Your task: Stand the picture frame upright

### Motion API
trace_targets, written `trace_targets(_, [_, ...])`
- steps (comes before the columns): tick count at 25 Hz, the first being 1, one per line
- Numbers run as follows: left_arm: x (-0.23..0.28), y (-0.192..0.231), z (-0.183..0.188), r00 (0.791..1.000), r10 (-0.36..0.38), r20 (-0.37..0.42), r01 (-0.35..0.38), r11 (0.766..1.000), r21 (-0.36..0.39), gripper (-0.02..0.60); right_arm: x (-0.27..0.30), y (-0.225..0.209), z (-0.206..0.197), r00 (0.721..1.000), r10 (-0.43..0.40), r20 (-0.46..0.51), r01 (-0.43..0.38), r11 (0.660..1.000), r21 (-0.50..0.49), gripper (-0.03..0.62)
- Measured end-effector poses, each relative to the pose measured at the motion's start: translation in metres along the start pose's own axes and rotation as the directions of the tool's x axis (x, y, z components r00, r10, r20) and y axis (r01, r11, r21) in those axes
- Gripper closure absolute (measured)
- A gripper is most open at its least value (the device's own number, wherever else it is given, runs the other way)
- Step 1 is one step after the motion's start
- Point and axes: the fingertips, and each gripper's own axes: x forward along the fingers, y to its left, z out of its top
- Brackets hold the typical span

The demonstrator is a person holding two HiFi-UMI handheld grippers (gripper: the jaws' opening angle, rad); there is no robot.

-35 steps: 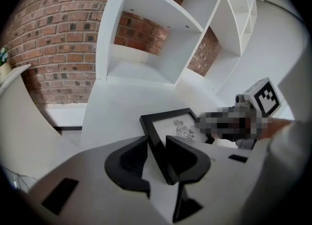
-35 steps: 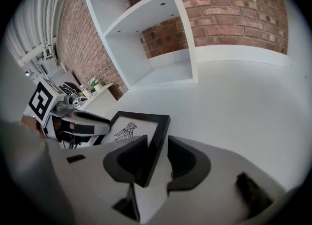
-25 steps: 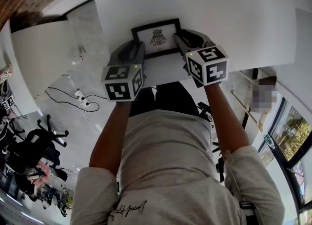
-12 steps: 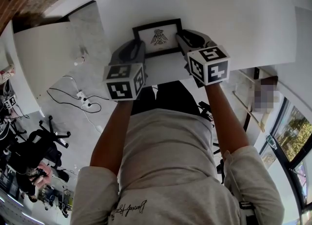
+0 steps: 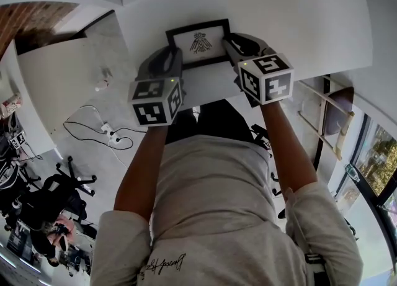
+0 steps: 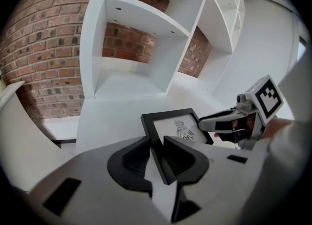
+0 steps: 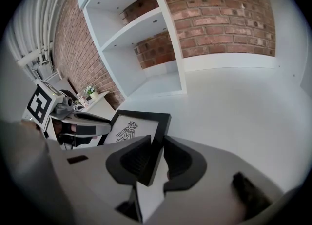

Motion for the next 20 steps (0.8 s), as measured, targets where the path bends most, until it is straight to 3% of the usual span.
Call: trace_targets(20, [0.002, -0.017, 0.065, 0.994, -0.037, 0.100, 0.024, 0.991, 0.134, 0.486, -0.026, -0.021, 0.051, 0.988, -0.049, 0.146, 0.048, 0.999, 0.012, 0.499])
